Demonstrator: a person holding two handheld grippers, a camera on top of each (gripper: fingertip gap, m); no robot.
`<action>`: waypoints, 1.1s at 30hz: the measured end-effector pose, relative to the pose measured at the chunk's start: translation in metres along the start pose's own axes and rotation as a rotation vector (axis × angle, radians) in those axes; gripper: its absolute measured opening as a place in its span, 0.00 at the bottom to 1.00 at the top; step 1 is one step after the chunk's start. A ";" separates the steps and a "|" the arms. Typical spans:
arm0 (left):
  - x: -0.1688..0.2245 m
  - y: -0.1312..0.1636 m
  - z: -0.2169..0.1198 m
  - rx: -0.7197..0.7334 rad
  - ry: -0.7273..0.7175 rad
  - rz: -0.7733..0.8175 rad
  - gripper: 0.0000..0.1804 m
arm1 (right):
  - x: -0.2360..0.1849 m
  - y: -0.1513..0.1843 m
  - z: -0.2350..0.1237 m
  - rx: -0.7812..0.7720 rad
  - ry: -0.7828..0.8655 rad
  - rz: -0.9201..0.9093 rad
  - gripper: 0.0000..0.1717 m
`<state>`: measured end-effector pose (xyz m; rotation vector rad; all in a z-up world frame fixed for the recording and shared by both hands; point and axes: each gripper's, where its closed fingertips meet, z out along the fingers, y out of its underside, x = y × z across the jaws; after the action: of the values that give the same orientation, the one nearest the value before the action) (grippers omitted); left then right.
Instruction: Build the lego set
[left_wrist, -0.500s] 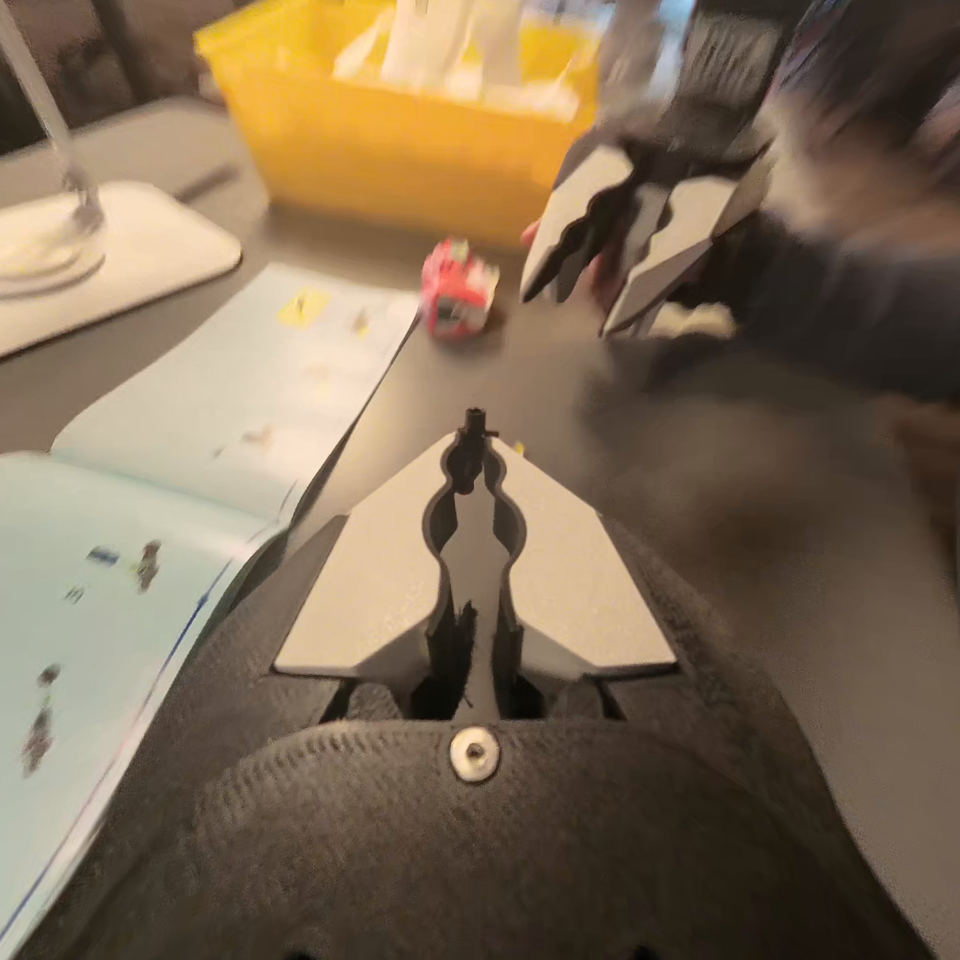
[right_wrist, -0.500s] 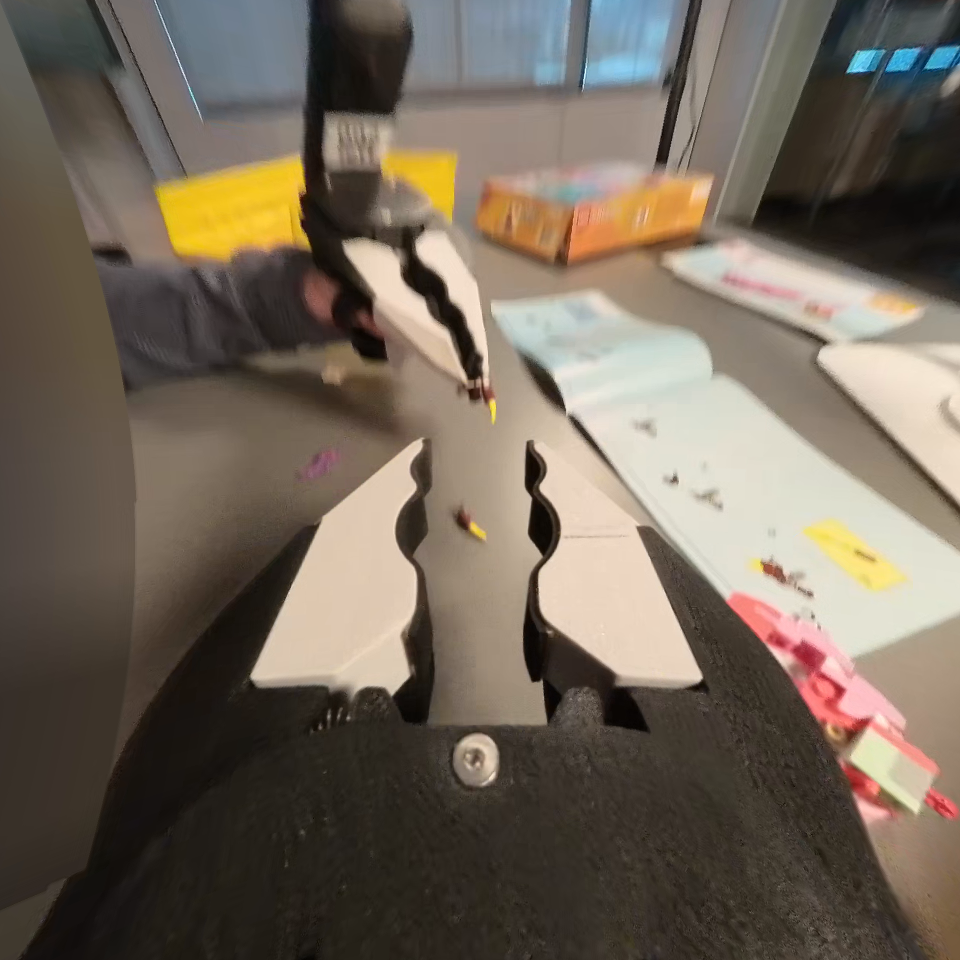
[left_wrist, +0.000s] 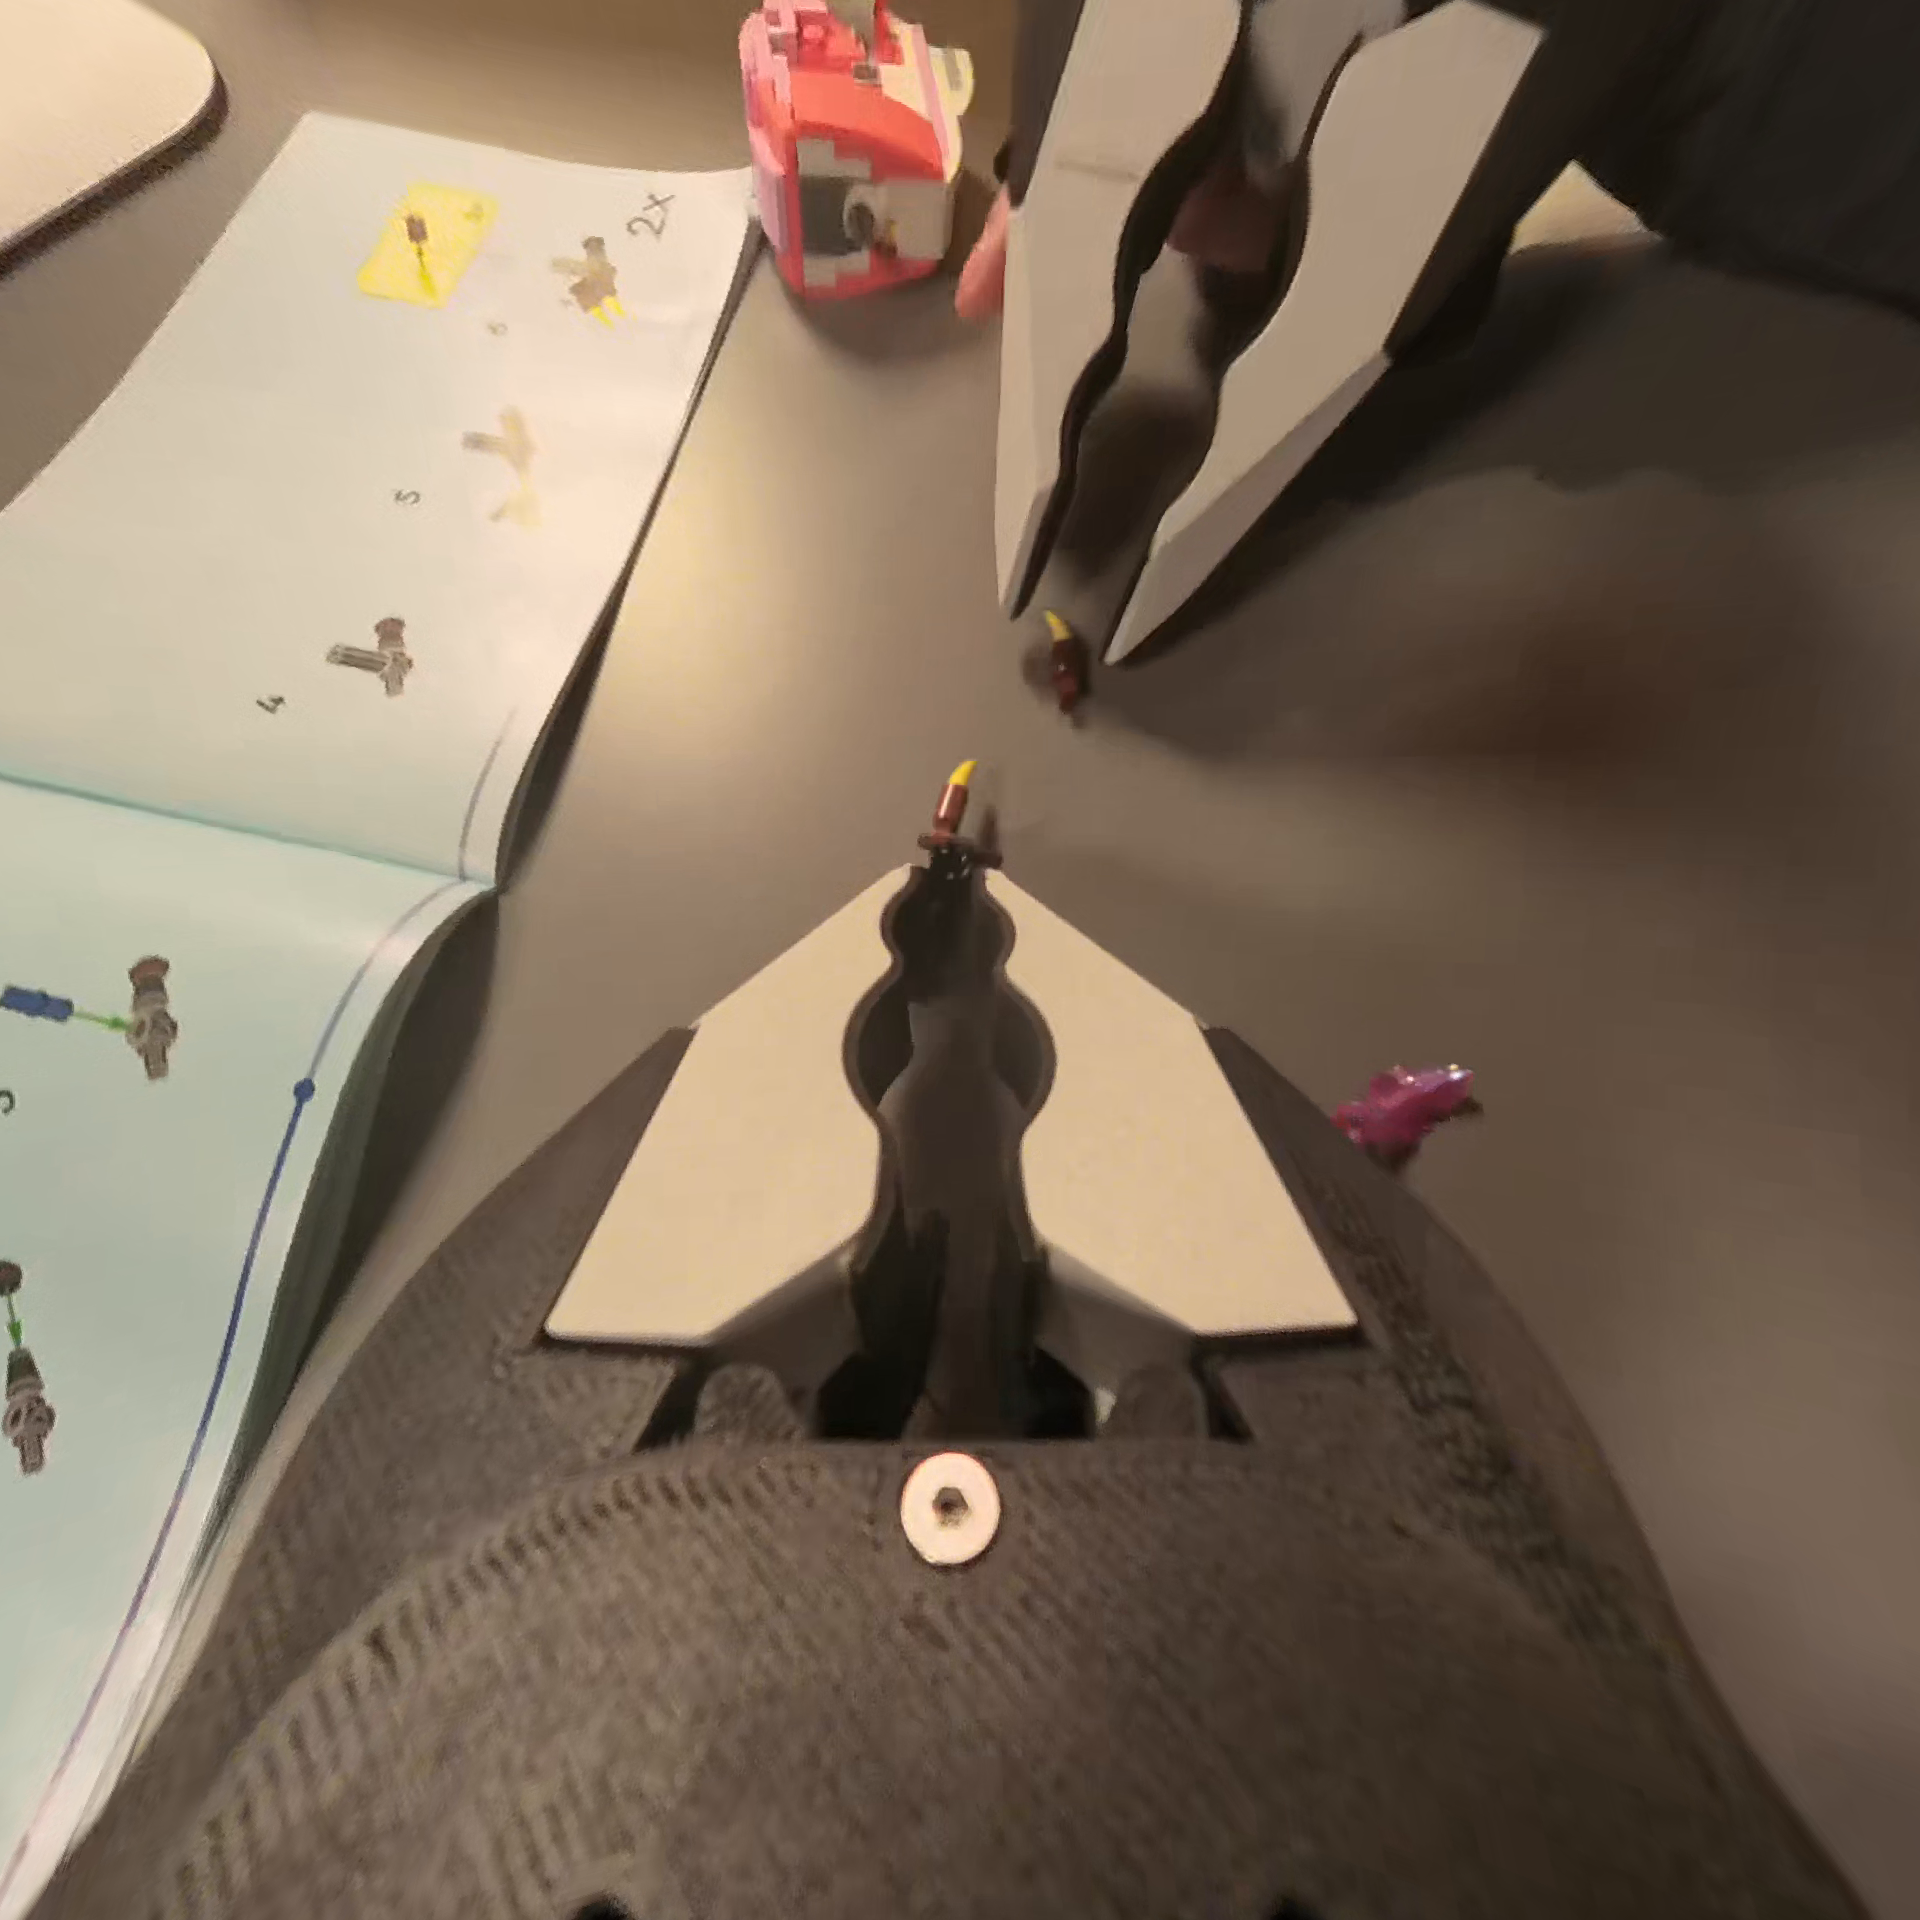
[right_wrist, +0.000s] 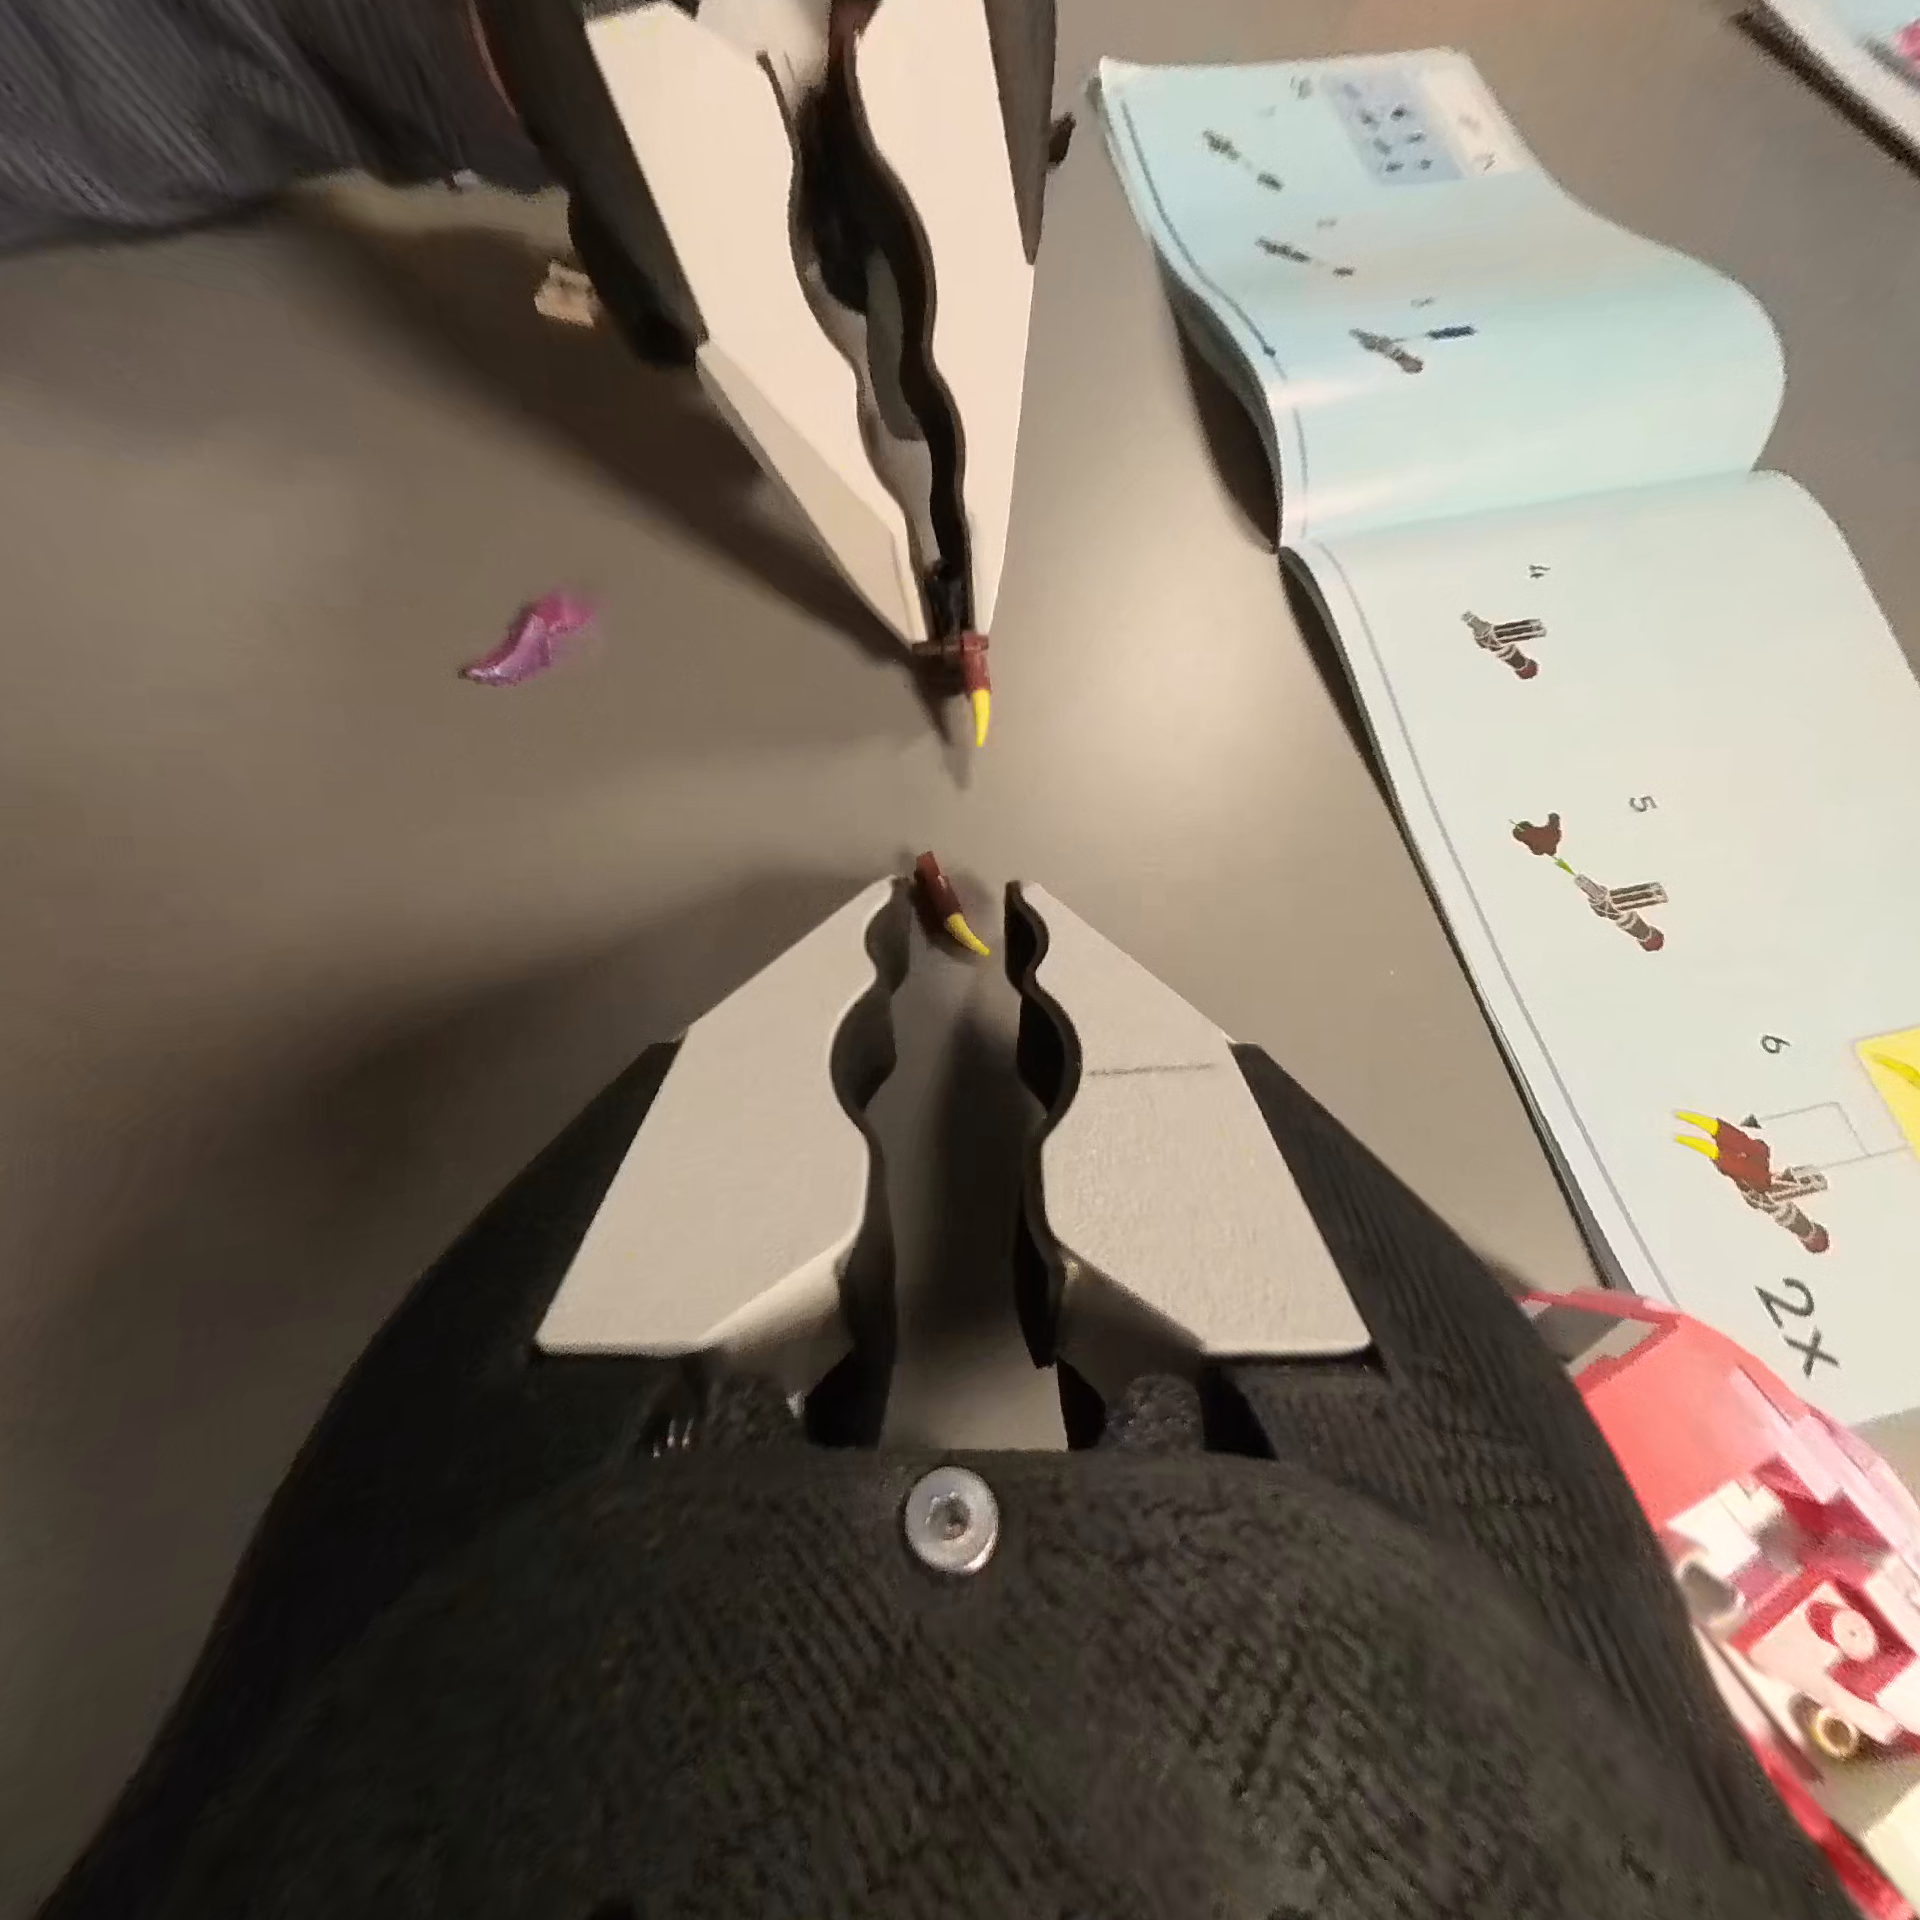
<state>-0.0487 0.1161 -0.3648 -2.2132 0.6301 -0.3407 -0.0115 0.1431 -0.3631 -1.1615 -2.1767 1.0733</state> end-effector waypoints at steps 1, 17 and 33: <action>-0.001 0.001 0.000 -0.004 -0.001 -0.005 0.04 | 0.000 0.001 0.001 -0.012 -0.006 -0.006 0.10; 0.026 -0.035 -0.015 0.159 -0.143 0.409 0.26 | -0.017 0.004 -0.003 -0.008 -0.141 0.029 0.02; 0.065 -0.035 0.018 0.133 -0.191 0.836 0.07 | -0.048 -0.012 -0.019 0.111 -0.379 0.173 0.02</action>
<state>0.0249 0.1119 -0.3481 -1.6462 1.2950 0.2509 0.0218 0.1071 -0.3435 -1.1901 -2.2851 1.5786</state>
